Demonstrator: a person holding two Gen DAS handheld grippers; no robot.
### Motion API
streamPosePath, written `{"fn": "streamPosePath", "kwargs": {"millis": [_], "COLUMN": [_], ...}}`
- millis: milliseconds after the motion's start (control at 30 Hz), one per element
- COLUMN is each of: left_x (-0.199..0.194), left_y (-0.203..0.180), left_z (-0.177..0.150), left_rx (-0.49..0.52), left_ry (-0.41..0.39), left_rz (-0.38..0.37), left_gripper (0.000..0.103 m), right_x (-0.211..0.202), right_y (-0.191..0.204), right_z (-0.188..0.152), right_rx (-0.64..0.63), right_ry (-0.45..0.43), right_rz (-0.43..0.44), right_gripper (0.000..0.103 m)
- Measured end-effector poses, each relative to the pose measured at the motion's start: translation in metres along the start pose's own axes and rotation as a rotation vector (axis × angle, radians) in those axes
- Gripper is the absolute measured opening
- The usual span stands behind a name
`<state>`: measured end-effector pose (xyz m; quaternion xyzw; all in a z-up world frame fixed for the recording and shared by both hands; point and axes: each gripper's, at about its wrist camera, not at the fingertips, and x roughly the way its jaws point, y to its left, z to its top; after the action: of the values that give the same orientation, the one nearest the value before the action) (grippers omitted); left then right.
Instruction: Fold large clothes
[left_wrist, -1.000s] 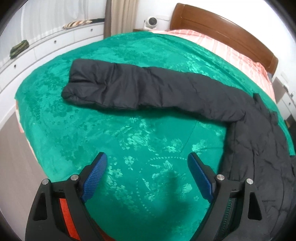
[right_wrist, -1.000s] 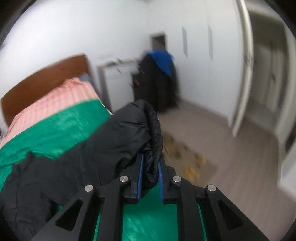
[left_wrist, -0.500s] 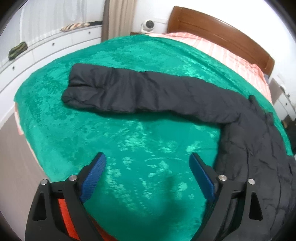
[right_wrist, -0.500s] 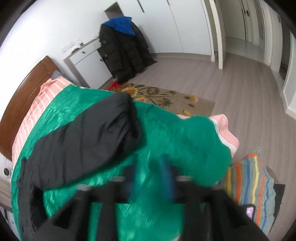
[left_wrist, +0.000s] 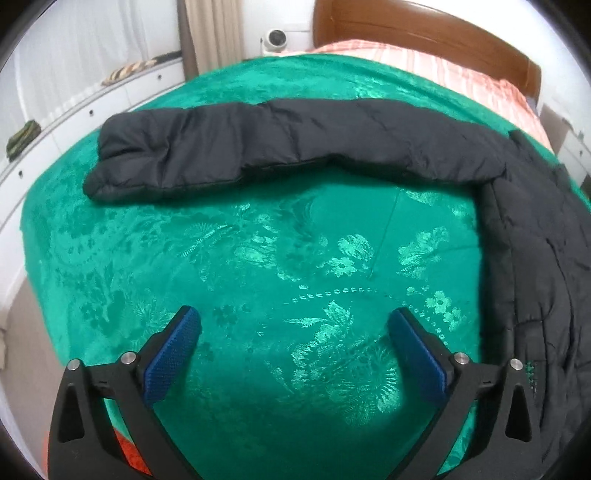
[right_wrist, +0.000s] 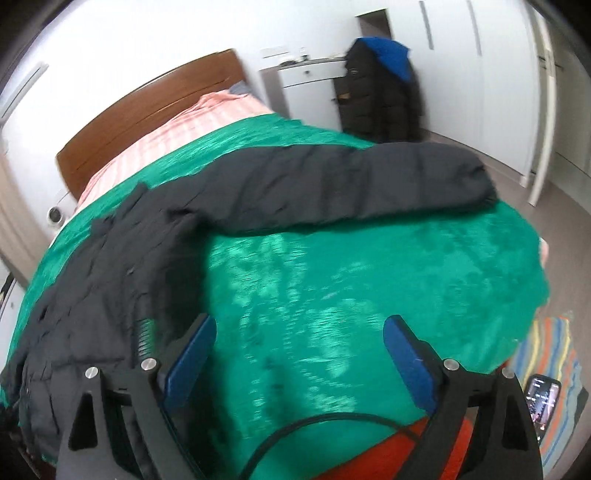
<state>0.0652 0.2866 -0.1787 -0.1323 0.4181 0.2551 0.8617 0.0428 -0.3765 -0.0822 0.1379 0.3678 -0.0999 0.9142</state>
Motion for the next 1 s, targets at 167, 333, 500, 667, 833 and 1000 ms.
{"fn": "streamPosePath", "kwargs": {"millis": [167, 333, 500, 667, 833, 1000], "left_x": [0.001, -0.001, -0.003, -0.005, -0.006, -0.007], "left_y": [0.005, 0.001, 0.002, 0.002, 0.001, -0.001], "left_z": [-0.001, -0.004, -0.007, -0.011, -0.013, -0.014], "left_rx": [-0.011, 0.005, 0.011, 0.019, 0.020, 0.021], "left_ry": [-0.002, 0.008, 0.005, -0.006, -0.006, -0.009], "left_rz": [-0.020, -0.028, -0.035, -0.030, -0.032, -0.029], "left_gripper": [0.103, 0.103, 0.103, 0.103, 0.103, 0.103], "right_x": [-0.014, -0.050, -0.078, -0.060, -0.052, -0.085], "right_y": [0.014, 0.022, 0.039, 0.045, 0.050, 0.061], "right_z": [0.002, 0.007, 0.014, 0.010, 0.003, 0.014], "right_rx": [-0.008, -0.043, -0.185, -0.232, -0.305, -0.378], "right_ry": [-0.026, -0.178, -0.380, -0.283, -0.228, -0.329], "right_rz": [-0.007, 0.099, 0.083, 0.065, 0.008, -0.045], "right_gripper": [0.091, 0.092, 0.103, 0.103, 0.103, 0.103]}}
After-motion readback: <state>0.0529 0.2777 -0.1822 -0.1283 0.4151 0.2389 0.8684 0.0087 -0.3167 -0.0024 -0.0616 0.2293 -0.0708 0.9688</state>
